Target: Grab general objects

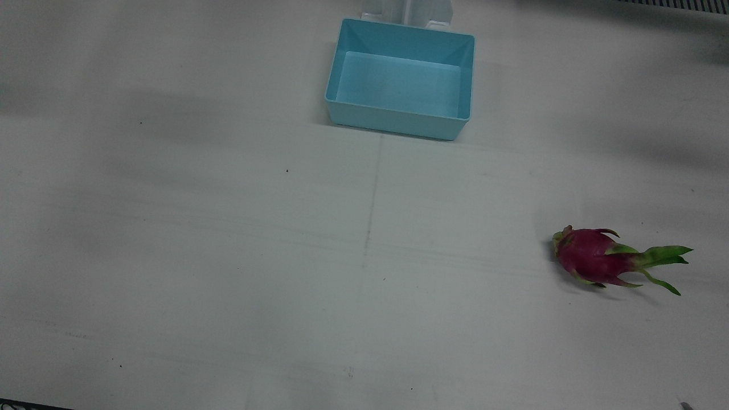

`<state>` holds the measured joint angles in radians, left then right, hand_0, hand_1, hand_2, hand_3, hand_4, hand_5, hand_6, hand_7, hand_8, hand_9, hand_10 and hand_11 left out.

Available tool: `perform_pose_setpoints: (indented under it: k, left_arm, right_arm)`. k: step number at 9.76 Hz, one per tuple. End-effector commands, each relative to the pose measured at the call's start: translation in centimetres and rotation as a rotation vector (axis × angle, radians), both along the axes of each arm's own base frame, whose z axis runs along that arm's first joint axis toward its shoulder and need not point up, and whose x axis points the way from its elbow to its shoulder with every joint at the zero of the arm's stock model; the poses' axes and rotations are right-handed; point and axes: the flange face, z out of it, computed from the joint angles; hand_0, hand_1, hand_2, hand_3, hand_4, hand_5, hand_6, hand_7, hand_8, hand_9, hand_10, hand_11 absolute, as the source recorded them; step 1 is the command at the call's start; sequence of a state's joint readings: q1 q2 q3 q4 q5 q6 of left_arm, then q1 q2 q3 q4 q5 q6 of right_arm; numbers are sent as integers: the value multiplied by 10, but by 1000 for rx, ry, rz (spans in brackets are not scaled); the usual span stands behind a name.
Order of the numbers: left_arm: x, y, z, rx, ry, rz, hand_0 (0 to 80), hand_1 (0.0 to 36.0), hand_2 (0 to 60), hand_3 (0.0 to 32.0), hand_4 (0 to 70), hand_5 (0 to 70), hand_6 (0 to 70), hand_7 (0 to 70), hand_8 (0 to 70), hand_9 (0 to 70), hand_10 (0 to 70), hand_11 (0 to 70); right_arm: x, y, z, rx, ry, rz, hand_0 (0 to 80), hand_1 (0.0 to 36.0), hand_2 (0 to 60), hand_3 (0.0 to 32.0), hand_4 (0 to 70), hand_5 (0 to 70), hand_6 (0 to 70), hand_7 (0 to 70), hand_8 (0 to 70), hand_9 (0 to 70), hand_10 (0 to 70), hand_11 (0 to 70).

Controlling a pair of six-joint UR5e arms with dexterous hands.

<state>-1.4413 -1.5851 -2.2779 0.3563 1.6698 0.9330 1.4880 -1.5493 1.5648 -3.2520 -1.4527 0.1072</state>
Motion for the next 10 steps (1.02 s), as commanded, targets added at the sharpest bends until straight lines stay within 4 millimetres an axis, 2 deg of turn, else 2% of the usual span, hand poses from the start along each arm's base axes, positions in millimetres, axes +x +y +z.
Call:
perform_pose_setpoints:
  k: [1,2,3,4,6,7,8,9,10]
  left_arm:
    - [-4,1,0,-31,-76,-26,692,186,0,320,13,58,0,0,0,0,0,0]
    - [-4,2,0,-30,-73,-27,757,204,0,320,0,35,0,0,0,0,0,0]
    - [-4,3,0,-30,-72,-20,742,204,0,320,0,4,0,0,0,0,0,0]
    - [-4,4,0,-28,-82,-6,646,185,0,320,0,0,0,0,0,0,0,0]
    - [-4,5,5,-37,-93,9,607,163,0,320,0,0,0,0,0,0,0,0]
    - [-24,7,13,-37,-122,-1,606,161,0,320,0,0,0,0,0,0,0,0]
    - [-35,7,15,-31,-136,-2,609,163,0,320,0,0,0,0,0,0,0,0]
    - [-38,6,19,-41,-136,-3,597,156,0,320,0,0,0,0,0,0,0,0]
    - [-39,7,20,-43,-134,-7,558,129,0,320,0,0,0,0,0,0,0,0]
  right_arm:
    - [0,0,0,0,0,0,0,0,0,0,0,0,0,0,0,0,0,0]
    - [0,0,-1,1,0,0,0,0,0,0,0,0,0,0,0,0,0,0]
    - [0,0,0,0,0,0,0,0,0,0,0,0,0,0,0,0,0,0]
    - [0,0,0,0,0,0,0,0,0,0,0,0,0,0,0,0,0,0]
    - [0,0,0,0,0,0,0,0,0,0,0,0,0,0,0,0,0,0]
    - [0,0,0,0,0,0,0,0,0,0,0,0,0,0,0,0,0,0]
    - [0,0,0,0,0,0,0,0,0,0,0,0,0,0,0,0,0,0]
    - [0,0,0,0,0,0,0,0,0,0,0,0,0,0,0,0,0,0]
    - [0,0,0,0,0,0,0,0,0,0,0,0,0,0,0,0,0,0]
